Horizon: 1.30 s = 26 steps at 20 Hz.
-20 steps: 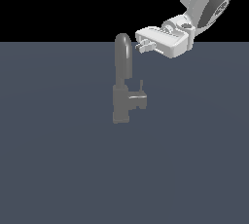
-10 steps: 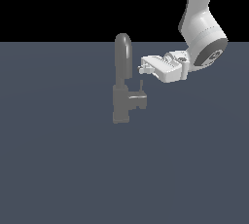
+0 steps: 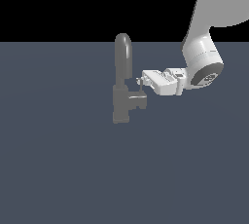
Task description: Turn on the faucet by rotating a designated handle.
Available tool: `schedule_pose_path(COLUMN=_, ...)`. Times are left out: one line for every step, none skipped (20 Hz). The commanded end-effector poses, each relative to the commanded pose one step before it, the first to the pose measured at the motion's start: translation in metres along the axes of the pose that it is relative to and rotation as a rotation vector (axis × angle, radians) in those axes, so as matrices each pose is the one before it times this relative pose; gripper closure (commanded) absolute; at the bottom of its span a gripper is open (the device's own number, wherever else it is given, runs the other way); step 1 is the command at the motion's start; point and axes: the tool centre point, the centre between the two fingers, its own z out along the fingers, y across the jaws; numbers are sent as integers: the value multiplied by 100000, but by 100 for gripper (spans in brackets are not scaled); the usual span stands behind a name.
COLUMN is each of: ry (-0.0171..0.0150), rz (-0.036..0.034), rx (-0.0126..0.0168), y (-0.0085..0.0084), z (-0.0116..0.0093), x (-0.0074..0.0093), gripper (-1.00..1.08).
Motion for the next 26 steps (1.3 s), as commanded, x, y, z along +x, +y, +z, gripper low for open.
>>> schedule_pose_path(ry=-978, rz=738, rx=963, y=-80, z=59, x=335, gripper=108)
schedule_pose_path(ry=-74, rz=63, rx=70, y=-2, z=-1, x=33, gripper=108)
schedule_pose_path(ry=0, rz=0, rx=0, y=0, z=0, x=0, gripper=108)
schedule_pose_path(ry=0, rz=0, rx=0, y=0, z=0, x=0, gripper=108)
schedule_pose_path(ry=0, rz=0, rx=0, y=0, z=0, x=0, gripper=108)
schedule_pose_path(ry=67, rz=2, rx=-99, y=25, z=13, x=6, gripper=108)
schedule_pose_path(ry=0, rz=0, rx=0, y=211, z=5, x=-49, gripper=108)
schedule_pose_path(ry=0, rz=0, rx=0, y=213, z=5, x=-49, gripper=108)
schedule_pose_path(ry=0, rz=0, rx=0, y=216, z=5, x=-50, gripper=108)
schedule_pose_path(ry=0, rz=0, rx=0, y=219, z=5, x=-51, gripper=108)
schedule_pose_path(ry=0, rz=0, rx=0, y=222, z=5, x=-51, gripper=108)
schedule_pose_path(ry=0, rz=0, rx=0, y=225, z=5, x=-52, gripper=108)
schedule_pose_path(ry=0, rz=0, rx=0, y=227, z=5, x=-53, gripper=108)
schedule_pose_path(ry=0, rz=0, rx=0, y=230, z=5, x=-53, gripper=108)
schedule_pose_path(ry=0, rz=0, rx=0, y=233, z=5, x=-54, gripper=108)
schedule_pose_path(ry=0, rz=0, rx=0, y=236, z=5, x=-55, gripper=108)
schedule_pose_path(ry=0, rz=0, rx=0, y=238, z=5, x=-55, gripper=108)
schedule_pose_path(ry=0, rz=0, rx=0, y=241, z=4, x=-56, gripper=108)
schedule_pose_path(ry=0, rz=0, rx=0, y=244, z=4, x=-57, gripper=108)
schedule_pose_path(ry=0, rz=0, rx=0, y=247, z=4, x=-57, gripper=108)
schedule_pose_path(ry=-45, rz=-64, rx=58, y=267, z=-36, x=-89, gripper=108)
schedule_pose_path(ry=0, rz=0, rx=0, y=252, z=4, x=-58, gripper=108)
schedule_pose_path(ry=0, rz=0, rx=0, y=255, z=4, x=-59, gripper=108)
schedule_pose_path(ry=0, rz=0, rx=0, y=258, z=4, x=-60, gripper=108)
schedule_pose_path(ry=0, rz=0, rx=0, y=260, z=3, x=-60, gripper=108)
schedule_pose_path(ry=0, rz=0, rx=0, y=263, z=3, x=-61, gripper=108)
